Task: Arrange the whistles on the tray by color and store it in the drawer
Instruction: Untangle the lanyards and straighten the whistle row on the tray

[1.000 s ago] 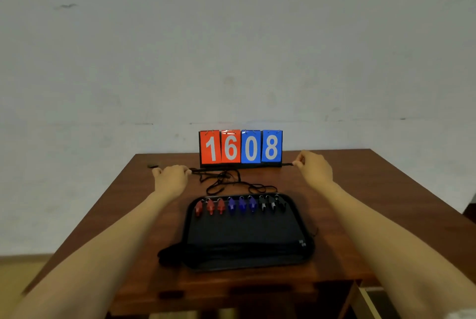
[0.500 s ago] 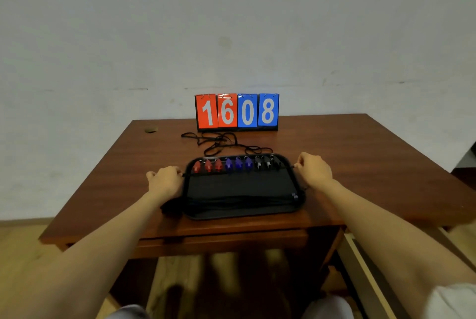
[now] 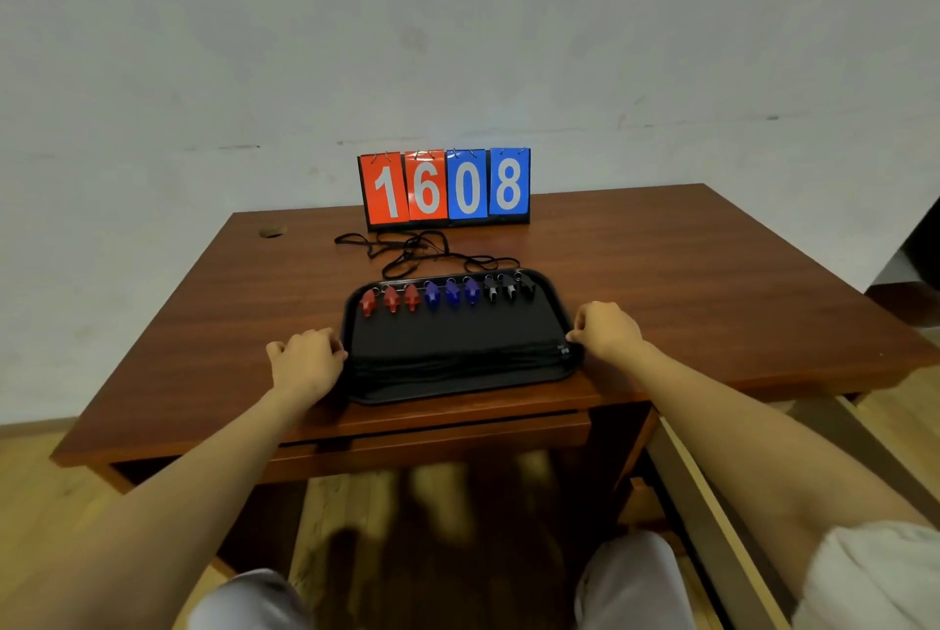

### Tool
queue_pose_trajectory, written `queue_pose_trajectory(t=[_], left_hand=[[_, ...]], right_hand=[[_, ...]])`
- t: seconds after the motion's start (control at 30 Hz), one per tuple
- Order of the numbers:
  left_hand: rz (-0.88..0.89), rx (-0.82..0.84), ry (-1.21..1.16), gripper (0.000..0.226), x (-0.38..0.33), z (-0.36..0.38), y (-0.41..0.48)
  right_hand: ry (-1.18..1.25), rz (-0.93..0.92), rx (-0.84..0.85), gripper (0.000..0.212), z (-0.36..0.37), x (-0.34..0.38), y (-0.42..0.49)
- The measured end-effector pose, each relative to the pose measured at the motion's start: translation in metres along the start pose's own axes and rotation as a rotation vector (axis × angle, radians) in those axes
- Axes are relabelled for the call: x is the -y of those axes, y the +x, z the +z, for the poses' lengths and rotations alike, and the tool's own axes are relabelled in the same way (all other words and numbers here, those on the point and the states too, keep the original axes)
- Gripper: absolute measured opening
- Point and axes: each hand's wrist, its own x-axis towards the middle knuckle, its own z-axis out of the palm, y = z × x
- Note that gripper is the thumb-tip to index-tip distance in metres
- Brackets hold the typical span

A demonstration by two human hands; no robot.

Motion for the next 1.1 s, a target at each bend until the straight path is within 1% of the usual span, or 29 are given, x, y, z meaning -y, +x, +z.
queue_pose_trajectory(t=[0.1,0.33,0.4,0.5,0.63,0.77,0.87,0.93,1.1], left_hand=[[0.015,-0.008,0.003,0.015,0.001,0.002,-0.001],[0.016,-0.019,0.013,0.017,0.001,0.003,-0.006],[0.016,-0.013,0.029,0.019,0.001,0.003,-0.007],[0.06,-0.026,0.058,0.03,-0.001,0.004,-0.008],[0.185,-0.052,0.047,0.041,-0.012,0.008,-0.013],[0.278,0.009,0.044,0.042,-0.026,0.014,-0.019],[0.308,0.062,0.059,0.04,-0.032,0.02,-0.022],[0.307,0.077,0.02,0.04,-0.033,0.023,-0.023],[0.311,0.045,-0.08,0.039,-0.037,0.022,-0.012]], right_hand=[[-0.044,-0.015,0.002,0.019,0.003,0.0,0.001],[-0.114,-0.03,-0.053,0.026,0.007,-0.002,-0.001],[-0.118,-0.037,-0.061,0.023,0.007,-0.002,-0.002],[-0.103,-0.064,-0.083,0.014,0.006,0.0,-0.002],[-0.141,-0.179,-0.076,0.022,0.008,0.005,-0.002],[-0.216,-0.303,-0.019,0.028,0.016,0.01,-0.002],[-0.278,-0.325,0.027,0.029,0.021,0.012,-0.004],[-0.317,-0.346,0.034,0.032,0.023,0.016,-0.005],[-0.283,-0.489,-0.03,0.036,0.016,0.047,0.001]])
